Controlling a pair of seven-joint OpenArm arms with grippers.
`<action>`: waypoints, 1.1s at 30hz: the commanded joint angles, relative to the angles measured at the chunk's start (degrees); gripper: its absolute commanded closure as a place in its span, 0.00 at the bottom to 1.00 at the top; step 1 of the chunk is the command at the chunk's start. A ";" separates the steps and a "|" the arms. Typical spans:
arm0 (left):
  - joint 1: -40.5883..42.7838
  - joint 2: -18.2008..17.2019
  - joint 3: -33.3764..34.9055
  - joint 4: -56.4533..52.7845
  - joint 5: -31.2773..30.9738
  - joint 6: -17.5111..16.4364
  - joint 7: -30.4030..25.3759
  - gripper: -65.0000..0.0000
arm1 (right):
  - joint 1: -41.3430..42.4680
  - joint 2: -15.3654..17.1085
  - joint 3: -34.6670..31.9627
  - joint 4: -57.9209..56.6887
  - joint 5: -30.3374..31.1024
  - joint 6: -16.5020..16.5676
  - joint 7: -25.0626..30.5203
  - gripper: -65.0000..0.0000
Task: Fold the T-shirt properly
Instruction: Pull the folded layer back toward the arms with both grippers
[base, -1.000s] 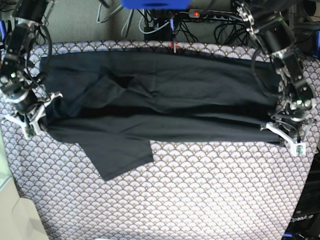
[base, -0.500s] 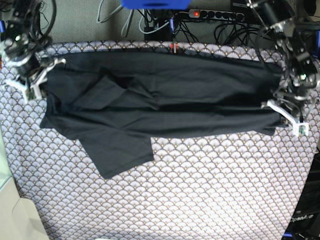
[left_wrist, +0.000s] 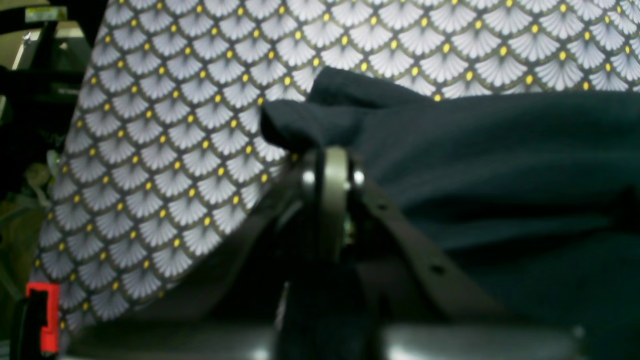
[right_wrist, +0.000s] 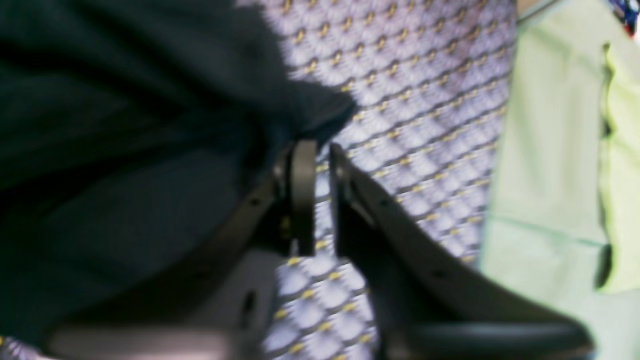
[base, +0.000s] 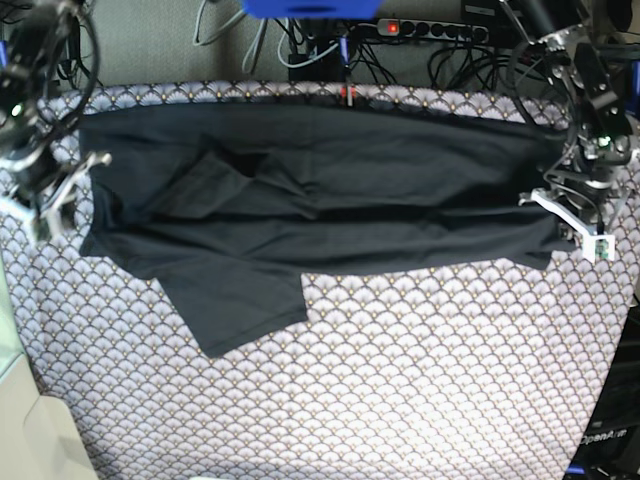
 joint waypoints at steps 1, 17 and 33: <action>-0.57 -0.72 -0.25 0.90 -0.33 0.15 -1.39 1.00 | 1.22 0.70 0.26 0.78 0.41 -0.34 -0.37 0.77; -0.75 -0.45 0.01 0.90 -0.33 0.15 -1.39 1.00 | 7.64 1.58 -9.23 -4.76 0.32 -0.34 -6.00 0.57; -0.83 -0.37 0.01 1.25 -0.24 0.15 -0.86 1.00 | 12.83 1.76 -9.32 -13.55 0.32 -0.34 -5.56 0.59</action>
